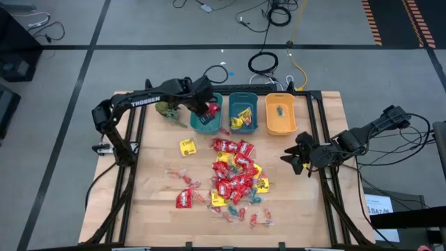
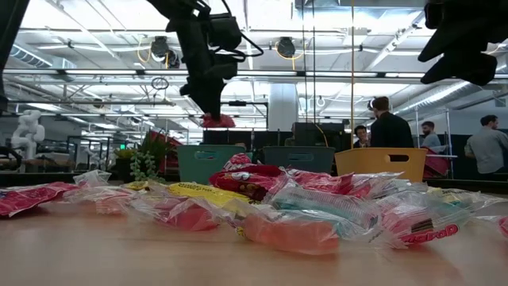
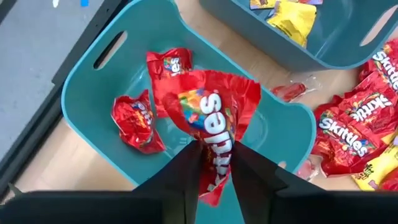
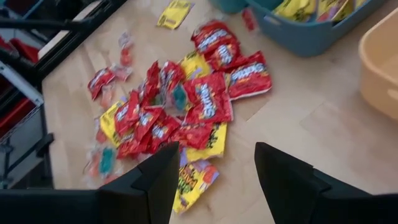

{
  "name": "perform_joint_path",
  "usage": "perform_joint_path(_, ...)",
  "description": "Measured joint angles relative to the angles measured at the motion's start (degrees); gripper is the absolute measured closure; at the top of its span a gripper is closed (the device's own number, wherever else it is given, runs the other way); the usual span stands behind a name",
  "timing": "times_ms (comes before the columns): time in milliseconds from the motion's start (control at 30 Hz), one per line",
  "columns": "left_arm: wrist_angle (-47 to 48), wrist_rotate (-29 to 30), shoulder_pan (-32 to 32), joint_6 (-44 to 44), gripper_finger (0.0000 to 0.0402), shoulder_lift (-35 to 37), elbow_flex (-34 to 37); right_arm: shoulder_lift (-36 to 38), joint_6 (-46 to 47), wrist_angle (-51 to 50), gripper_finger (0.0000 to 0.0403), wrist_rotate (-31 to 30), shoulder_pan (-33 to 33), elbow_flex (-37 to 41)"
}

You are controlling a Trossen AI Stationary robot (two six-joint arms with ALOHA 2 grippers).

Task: Sort candy
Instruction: Put the red candy into the green bin

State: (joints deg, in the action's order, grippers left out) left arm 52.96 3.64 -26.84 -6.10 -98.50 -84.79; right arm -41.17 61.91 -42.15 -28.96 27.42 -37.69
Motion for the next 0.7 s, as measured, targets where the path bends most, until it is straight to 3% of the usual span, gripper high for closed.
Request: perform_joint_path(700,-0.3,0.3,-0.2,3.5,0.0287,0.0,0.0,0.0,0.0,-0.1,0.0204,-1.0,0.0,0.0)
